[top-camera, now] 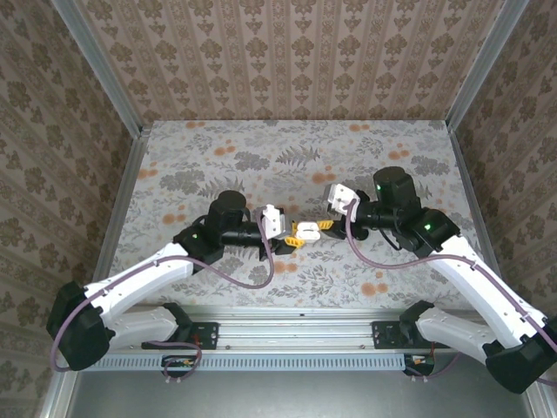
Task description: Insert wireless bluetooth earbuds into charging case
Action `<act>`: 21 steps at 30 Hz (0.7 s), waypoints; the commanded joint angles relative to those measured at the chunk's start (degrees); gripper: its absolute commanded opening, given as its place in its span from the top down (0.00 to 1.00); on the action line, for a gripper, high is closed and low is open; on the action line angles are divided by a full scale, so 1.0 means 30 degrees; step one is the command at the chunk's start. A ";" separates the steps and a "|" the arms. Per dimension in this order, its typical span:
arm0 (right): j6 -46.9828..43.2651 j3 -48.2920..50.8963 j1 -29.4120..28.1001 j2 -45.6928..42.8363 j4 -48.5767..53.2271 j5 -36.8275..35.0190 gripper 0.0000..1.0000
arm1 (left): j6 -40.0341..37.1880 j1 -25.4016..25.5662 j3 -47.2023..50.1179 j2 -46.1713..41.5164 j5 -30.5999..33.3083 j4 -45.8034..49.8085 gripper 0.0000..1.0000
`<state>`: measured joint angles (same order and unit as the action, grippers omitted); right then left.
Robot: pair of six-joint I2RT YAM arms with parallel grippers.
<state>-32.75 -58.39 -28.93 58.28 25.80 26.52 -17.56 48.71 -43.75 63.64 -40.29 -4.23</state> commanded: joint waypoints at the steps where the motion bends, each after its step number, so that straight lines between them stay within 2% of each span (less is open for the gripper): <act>1: 0.0853 -0.0489 0.0117 0.0174 -0.0839 -0.0038 0.45 | 0.0575 -0.0035 0.0316 -0.0597 -0.0500 -0.0554 0.78; 8: 0.4523 -0.1517 0.0385 0.0600 -0.1089 -0.0642 0.44 | 0.4749 -0.2406 0.2721 -0.1377 0.1040 -0.3942 0.79; 11: 0.6491 -0.2322 0.0385 0.1809 -0.0533 -0.1134 0.46 | 0.6457 -0.3705 0.3653 -0.1993 0.3076 -0.4614 0.79; 17: 1.1250 -0.4859 0.0103 0.5812 0.1173 -0.2981 0.48 | 0.8028 -0.5835 0.4063 -0.3840 0.6621 -0.2463 0.79; 21: 1.5408 -0.7538 -0.0460 0.9480 0.3579 -0.4268 0.49 | 0.9278 -0.7692 0.4421 -0.5385 0.8228 -0.0770 0.79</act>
<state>0.86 -76.73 -29.08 81.54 29.67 18.00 5.32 28.08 -31.44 50.24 -21.78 -10.46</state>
